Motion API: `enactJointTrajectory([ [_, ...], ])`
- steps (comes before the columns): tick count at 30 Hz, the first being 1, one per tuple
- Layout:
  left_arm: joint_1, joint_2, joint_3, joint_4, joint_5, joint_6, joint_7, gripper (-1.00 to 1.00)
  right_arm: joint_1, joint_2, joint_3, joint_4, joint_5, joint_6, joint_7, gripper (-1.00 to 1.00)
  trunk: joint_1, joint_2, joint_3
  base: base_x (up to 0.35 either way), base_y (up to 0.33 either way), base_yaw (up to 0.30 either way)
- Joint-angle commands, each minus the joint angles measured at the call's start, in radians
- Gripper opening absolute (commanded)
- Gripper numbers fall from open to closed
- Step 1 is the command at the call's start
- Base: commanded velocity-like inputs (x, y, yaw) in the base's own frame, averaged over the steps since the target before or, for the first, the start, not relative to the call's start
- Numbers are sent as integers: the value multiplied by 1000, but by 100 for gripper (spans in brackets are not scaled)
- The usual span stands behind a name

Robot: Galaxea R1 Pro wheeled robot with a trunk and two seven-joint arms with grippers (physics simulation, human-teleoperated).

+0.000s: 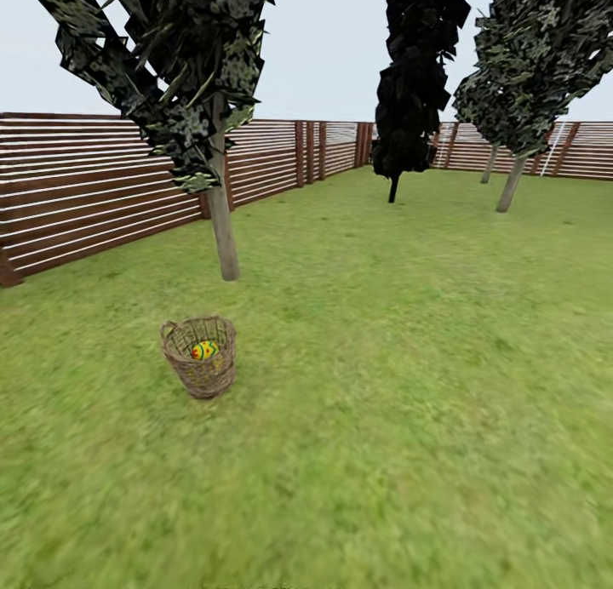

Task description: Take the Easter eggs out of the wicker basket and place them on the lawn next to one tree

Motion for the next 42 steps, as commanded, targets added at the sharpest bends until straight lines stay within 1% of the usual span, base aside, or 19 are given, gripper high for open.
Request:
enactJointTrajectory([
  [1,1,0,1,-2,1,0,0,100,-1,0,0,1,0,-3,0,100,0,0,-2,0,0,205],
  [13,1,0,1,-2,1,0,0,100,-1,-9,4,1,3,-5,0,100,0,0,-4,0,0,33],
  [27,1,0,1,-2,1,0,-1,100,-1,-9,2,-2,1,-7,-1,100,0,0,-4,0,0,1],
  [42,1,0,1,-2,1,0,-1,100,-1,-5,1,-2,1,-8,-3,100,0,0,-4,0,0,262],
])
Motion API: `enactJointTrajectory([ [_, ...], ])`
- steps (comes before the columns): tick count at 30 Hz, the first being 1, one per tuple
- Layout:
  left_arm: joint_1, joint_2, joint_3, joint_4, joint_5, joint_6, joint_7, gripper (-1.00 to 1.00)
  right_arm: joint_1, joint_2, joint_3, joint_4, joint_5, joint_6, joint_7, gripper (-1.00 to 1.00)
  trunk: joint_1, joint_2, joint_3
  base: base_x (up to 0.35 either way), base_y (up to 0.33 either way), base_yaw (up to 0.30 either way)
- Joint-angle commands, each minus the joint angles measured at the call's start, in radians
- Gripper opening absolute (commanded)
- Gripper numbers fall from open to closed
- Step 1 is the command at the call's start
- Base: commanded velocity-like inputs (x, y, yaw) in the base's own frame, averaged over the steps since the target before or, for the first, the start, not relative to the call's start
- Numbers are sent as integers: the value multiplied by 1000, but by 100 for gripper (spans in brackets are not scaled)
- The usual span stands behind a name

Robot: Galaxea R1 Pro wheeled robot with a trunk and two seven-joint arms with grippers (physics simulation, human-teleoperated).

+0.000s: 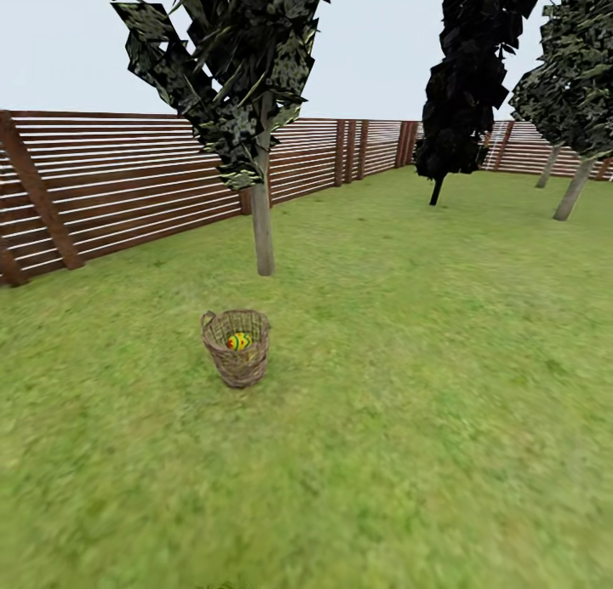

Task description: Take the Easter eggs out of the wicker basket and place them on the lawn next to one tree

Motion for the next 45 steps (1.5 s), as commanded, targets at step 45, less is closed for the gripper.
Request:
enactJointTrajectory([
  [45,1,-2,0,-2,1,0,0,100,-1,-4,1,1,1,-2,1,100,0,0,-1,0,0,201],
])
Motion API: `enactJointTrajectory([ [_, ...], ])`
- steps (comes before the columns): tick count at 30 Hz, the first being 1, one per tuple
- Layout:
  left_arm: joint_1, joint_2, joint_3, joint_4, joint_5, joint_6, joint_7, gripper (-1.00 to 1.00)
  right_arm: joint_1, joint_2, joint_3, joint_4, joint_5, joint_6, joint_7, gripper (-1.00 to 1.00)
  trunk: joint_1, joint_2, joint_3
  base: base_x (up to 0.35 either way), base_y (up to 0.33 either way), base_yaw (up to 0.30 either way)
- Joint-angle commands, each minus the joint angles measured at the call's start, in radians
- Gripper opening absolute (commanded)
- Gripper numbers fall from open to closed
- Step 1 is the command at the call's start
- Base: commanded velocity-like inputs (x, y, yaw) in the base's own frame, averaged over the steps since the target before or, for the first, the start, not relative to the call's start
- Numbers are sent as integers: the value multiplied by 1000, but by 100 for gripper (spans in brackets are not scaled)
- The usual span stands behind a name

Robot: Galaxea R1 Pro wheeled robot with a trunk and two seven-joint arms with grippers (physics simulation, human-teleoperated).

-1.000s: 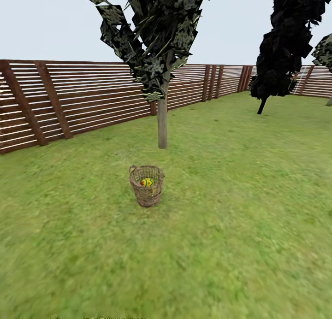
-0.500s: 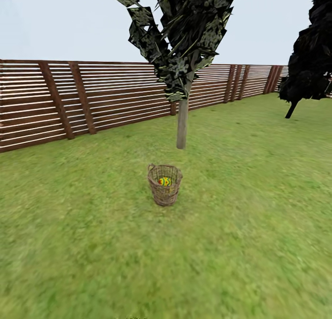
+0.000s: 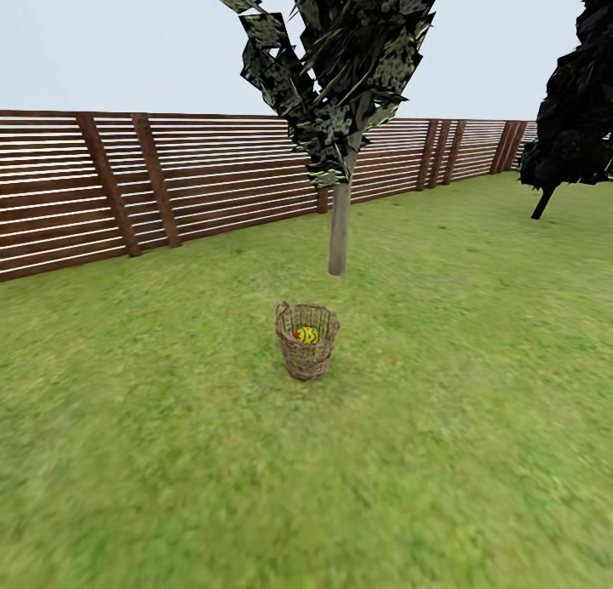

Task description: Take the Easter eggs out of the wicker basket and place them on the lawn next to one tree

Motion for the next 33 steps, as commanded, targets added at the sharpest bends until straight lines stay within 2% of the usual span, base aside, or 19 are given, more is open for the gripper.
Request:
enactJointTrajectory([
  [1,1,-2,0,-2,1,0,0,100,0,0,0,1,1,-3,0,100,0,0,-1,0,0,0],
  [19,1,-14,-1,-14,0,-2,-2,100,0,-1,1,-10,2,-8,0,100,0,0,-1,0,0,0],
  [24,1,-11,1,-42,1,-3,-3,100,0,1,-2,-38,-1,-106,-3,100,0,0,-1,0,0,0],
  [33,1,-14,6,-64,10,-3,0,100,0,-2,0,-40,1,-119,-1,100,0,0,-1,0,0,0],
])
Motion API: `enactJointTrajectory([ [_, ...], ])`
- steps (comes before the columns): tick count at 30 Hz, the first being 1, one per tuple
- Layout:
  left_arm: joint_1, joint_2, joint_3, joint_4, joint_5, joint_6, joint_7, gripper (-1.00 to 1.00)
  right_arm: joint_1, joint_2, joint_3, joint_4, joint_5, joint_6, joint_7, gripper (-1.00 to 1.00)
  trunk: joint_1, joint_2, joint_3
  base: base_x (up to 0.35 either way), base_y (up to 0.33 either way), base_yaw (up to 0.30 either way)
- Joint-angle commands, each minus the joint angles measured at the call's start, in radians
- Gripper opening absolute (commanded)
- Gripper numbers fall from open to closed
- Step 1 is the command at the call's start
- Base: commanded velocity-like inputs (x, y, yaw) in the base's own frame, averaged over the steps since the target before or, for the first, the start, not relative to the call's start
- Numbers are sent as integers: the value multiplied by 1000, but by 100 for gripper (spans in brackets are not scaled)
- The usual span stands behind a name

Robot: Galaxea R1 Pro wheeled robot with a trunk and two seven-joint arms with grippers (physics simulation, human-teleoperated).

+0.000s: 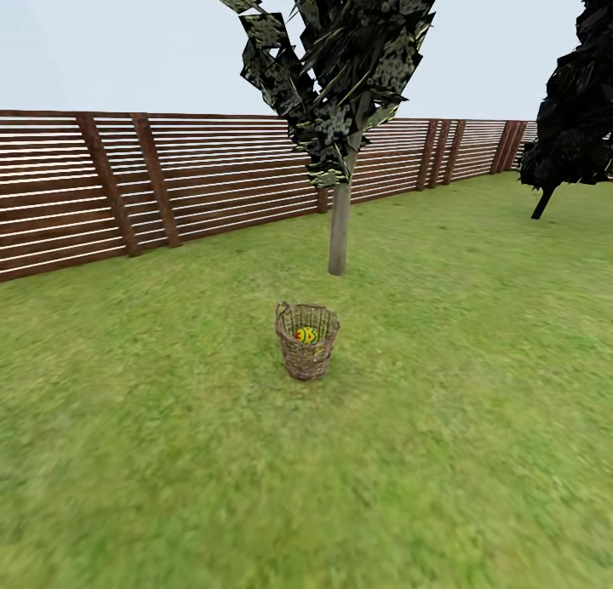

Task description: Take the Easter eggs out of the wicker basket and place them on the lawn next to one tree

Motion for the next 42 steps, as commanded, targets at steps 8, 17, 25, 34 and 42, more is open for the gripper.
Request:
enactJointTrajectory([
  [8,-54,7,19,-325,25,104,47,100,-4,-13,-1,-33,2,-4,-1,100,0,0,-1,0,0,0],
  [17,-90,14,24,-555,26,369,48,100,-5,-16,-2,-55,-2,2,1,100,0,0,-1,0,0,0],
  [25,-90,2,21,-483,27,359,47,100,-5,-17,-2,-60,-2,1,-4,100,0,0,-1,0,0,0],
  [34,-90,5,21,-465,27,359,54,100,-5,-14,-1,-61,1,0,-3,100,0,0,-1,0,0,0],
  [42,-90,2,23,-462,27,359,55,100,-7,-14,-1,-67,0,0,-9,100,0,0,-1,0,162,0],
])
